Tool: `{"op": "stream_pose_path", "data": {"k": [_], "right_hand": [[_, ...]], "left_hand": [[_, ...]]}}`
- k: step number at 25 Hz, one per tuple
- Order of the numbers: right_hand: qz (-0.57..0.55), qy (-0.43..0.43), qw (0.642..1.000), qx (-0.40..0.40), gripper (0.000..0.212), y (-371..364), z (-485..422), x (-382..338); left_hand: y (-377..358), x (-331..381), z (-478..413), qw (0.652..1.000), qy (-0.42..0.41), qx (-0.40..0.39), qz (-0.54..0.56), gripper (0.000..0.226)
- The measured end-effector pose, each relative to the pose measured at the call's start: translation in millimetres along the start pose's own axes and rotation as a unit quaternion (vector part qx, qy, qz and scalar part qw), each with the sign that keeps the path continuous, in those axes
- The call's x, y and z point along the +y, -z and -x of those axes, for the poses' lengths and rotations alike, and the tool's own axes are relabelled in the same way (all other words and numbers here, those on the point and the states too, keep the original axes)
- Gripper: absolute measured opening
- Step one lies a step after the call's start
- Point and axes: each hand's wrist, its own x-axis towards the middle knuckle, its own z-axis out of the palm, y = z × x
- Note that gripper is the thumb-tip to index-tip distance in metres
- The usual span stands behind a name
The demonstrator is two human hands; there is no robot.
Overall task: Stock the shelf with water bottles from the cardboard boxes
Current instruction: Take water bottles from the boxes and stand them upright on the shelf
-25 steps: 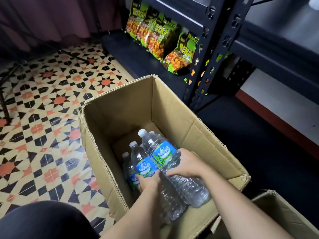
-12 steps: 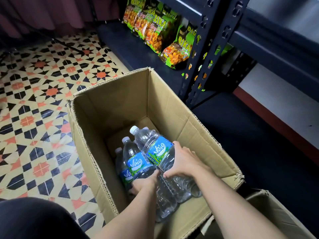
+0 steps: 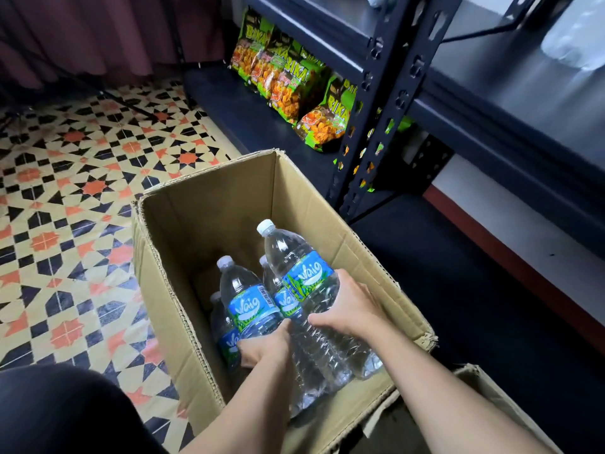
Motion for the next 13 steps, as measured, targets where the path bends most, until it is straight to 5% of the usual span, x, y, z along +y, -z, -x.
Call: {"op": "stream_pose_path", "data": {"k": [7,13], "right_hand": [[-0.120,0.054,0.981,0.140,0.074,41,62,-18],[-0.207,0.130,0.917,0.314,0.088,105,137,-36]], "left_hand": [[36,56,86,0.985,-0.167,-0.041,0.003,0.074],[95,86,172,0.902,-0.414,-0.115,0.037,0.061]]}}
